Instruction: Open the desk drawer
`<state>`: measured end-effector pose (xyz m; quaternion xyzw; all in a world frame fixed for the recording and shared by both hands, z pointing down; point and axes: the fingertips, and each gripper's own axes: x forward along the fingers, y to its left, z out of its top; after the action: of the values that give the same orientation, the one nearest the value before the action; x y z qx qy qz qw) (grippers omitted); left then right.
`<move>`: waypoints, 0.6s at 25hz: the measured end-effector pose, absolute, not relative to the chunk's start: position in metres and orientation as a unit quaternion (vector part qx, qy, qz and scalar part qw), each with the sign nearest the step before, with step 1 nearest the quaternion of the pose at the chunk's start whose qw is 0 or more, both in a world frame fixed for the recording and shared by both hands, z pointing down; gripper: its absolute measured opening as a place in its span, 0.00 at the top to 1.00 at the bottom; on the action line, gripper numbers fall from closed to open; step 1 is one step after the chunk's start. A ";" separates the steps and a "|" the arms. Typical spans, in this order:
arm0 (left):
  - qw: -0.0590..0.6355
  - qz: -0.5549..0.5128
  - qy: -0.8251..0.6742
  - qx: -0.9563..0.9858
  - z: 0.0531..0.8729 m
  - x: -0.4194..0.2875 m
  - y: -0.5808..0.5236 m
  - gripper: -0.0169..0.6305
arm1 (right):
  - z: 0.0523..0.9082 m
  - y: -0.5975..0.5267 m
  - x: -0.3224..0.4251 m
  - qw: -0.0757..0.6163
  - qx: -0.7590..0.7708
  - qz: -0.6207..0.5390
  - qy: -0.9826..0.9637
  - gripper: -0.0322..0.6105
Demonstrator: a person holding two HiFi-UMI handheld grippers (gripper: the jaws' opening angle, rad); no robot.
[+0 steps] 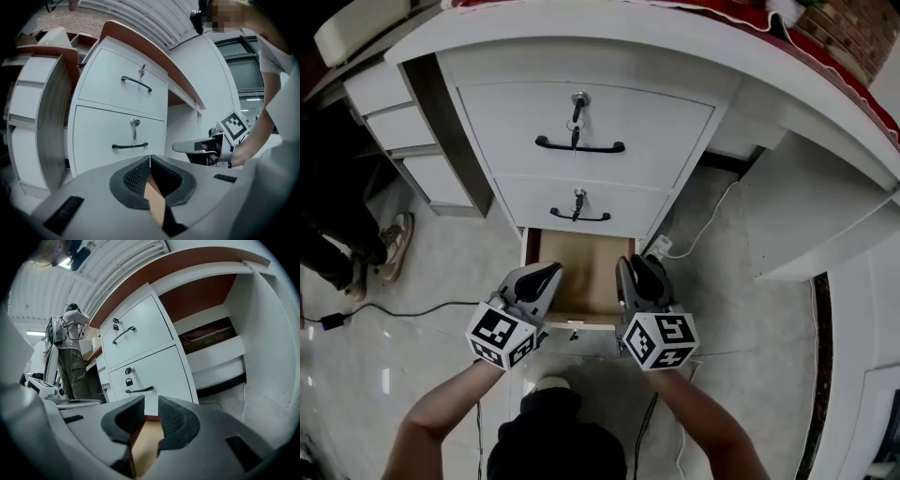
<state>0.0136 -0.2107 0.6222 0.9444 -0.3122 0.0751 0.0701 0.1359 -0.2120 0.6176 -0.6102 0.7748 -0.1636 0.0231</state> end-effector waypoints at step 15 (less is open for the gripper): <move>0.107 0.096 -0.299 0.943 0.507 0.020 -0.195 0.95 | 0.498 -0.210 0.107 -0.010 -0.607 -0.179 0.774 0.80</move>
<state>0.0198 -0.1948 0.5073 0.9434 -0.2987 0.0962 0.1074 0.1068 -0.2096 0.4981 -0.6073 0.7740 -0.1788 -0.0105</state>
